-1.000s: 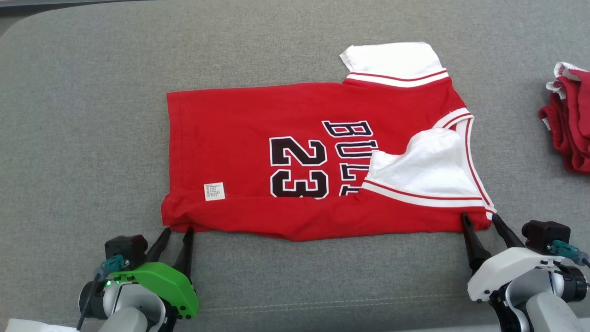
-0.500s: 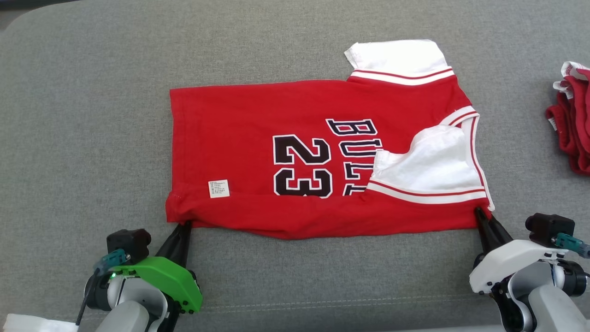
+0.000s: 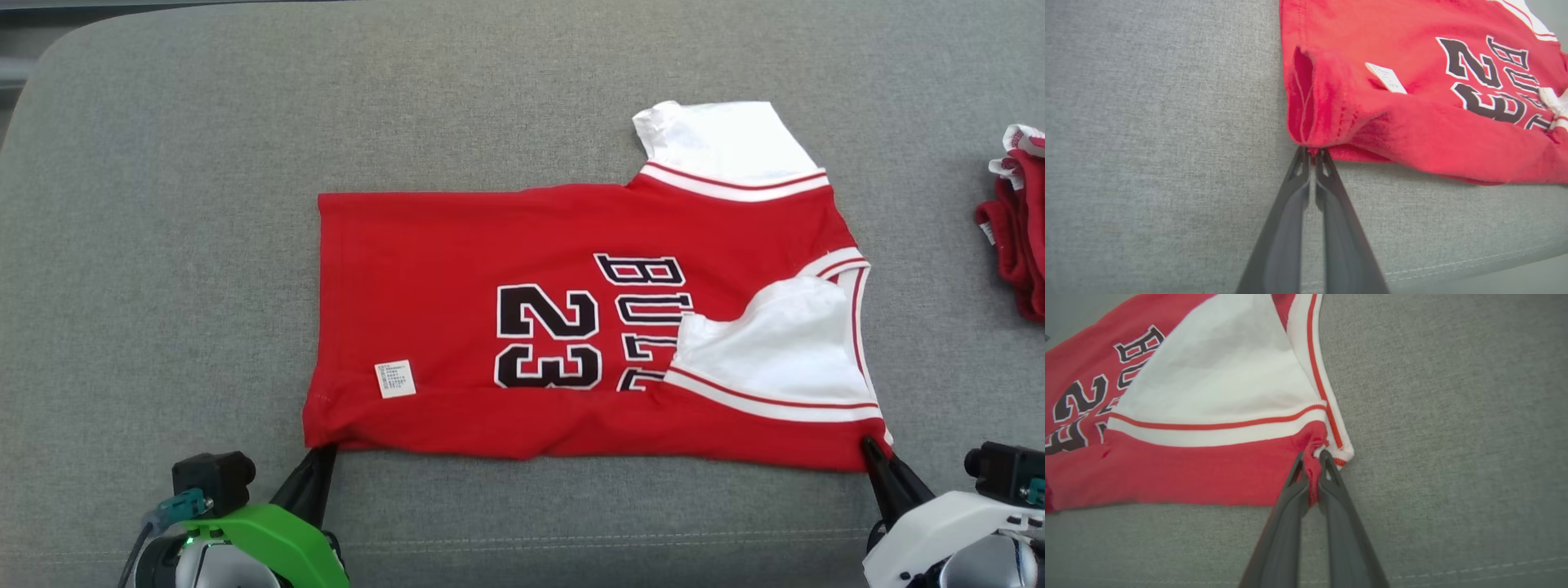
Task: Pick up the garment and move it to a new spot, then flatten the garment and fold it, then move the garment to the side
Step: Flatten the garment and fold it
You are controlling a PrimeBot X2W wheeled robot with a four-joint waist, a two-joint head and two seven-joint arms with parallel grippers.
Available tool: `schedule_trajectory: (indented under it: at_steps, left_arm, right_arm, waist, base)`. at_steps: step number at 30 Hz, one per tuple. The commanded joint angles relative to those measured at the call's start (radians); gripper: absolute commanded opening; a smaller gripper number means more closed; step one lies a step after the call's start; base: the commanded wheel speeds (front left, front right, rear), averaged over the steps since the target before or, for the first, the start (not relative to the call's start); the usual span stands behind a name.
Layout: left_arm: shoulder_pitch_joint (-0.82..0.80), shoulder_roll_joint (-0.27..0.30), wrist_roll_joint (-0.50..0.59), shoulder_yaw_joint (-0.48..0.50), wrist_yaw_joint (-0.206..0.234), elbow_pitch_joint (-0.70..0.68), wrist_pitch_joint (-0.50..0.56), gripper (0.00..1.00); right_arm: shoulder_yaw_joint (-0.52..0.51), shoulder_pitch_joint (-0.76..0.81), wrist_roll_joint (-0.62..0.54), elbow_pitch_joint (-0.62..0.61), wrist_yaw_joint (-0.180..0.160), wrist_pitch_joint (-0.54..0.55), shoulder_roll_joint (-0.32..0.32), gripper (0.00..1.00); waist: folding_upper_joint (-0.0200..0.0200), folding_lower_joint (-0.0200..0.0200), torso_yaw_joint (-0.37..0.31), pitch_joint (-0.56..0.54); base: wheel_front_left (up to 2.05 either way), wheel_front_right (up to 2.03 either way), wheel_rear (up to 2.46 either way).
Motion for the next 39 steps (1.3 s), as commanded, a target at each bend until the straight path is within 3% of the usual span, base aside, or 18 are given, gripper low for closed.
schedule_trajectory:
  at_steps: [1,6,7,9,10,11,12,13,21,28,33,39]
  left_arm:
    - [0.027,0.023,-0.006,0.011,0.02,-0.024,0.01,0.0]
    - [0.073,0.052,-0.029,0.028,0.052,-0.085,0.043,0.0]
    - [0.076,0.056,-0.032,0.03,0.055,-0.09,0.05,0.0]
    - [0.079,0.055,-0.041,0.031,0.06,-0.101,0.06,0.0]
    - [0.078,0.052,-0.045,0.032,0.063,-0.103,0.063,0.0]
    - [0.074,0.051,-0.045,0.035,0.065,-0.104,0.059,0.21]
    - [0.07,0.048,-0.045,0.036,0.068,-0.105,0.056,0.89]
    - [0.068,0.043,-0.047,0.039,0.074,-0.104,0.054,1.0]
    - [0.053,0.03,-0.009,0.084,0.139,-0.115,-0.031,1.0]
    - [-0.027,0.039,0.064,0.119,0.194,-0.153,-0.112,1.0]
    - [-0.119,0.041,0.114,0.104,0.197,-0.164,-0.125,1.0]
    - [-0.25,0.017,0.133,0.081,0.171,-0.142,-0.104,1.0]
  right_arm:
    - [-0.019,0.036,-0.004,-0.028,0.0,0.018,0.01,0.0]
    - [-0.042,0.082,-0.006,-0.091,0.0,0.059,0.048,0.0]
    - [-0.042,0.084,-0.003,-0.096,0.0,0.064,0.053,0.04]
    - [-0.04,0.077,0.0,-0.105,0.0,0.065,0.058,1.0]
    - [-0.041,0.073,0.001,-0.105,0.0,0.066,0.062,1.0]
    - [-0.042,0.069,-0.003,-0.109,0.0,0.061,0.062,1.0]
    - [-0.045,0.063,-0.006,-0.113,0.0,0.055,0.063,1.0]
    - [-0.048,0.06,-0.008,-0.115,0.0,0.048,0.064,1.0]
    - [-0.102,0.024,-0.058,-0.161,0.0,-0.055,0.069,1.0]
    - [-0.118,-0.108,-0.099,-0.171,0.0,-0.12,0.043,1.0]
    - [-0.095,-0.261,-0.1,-0.124,0.0,-0.136,0.008,1.0]
    - [-0.062,-0.457,-0.083,-0.037,0.0,-0.131,-0.055,1.0]
  waist:
    - [0.0,0.0,-0.002,-0.006]
    - [0.0,0.0,-0.011,-0.014]
    - [0.0,0.0,-0.013,-0.014]
    - [0.0,0.0,-0.016,-0.013]
    - [0.0,0.0,-0.016,-0.012]
    - [0.0,0.0,-0.017,-0.012]
    - [0.0,0.0,-0.017,-0.011]
    - [0.0,0.0,-0.017,-0.011]
    - [0.0,0.0,-0.021,-0.012]
    - [0.0,0.0,-0.035,-0.007]
    - [0.0,0.0,-0.04,0.012]
    - [0.0,0.0,-0.025,0.055]
  base:
    - [0.0,0.0,0.0]
    - [0.0,0.0,0.0]
    - [0.0,0.0,0.0]
    - [0.0,0.0,0.0]
    - [0.0,0.0,0.0]
    - [0.0,0.0,0.0]
    - [0.0,0.0,0.0]
    - [0.0,0.0,0.0]
    - [0.0,0.0,0.0]
    - [0.0,0.0,0.0]
    - [0.0,0.0,0.0]
    - [0.0,0.0,0.0]
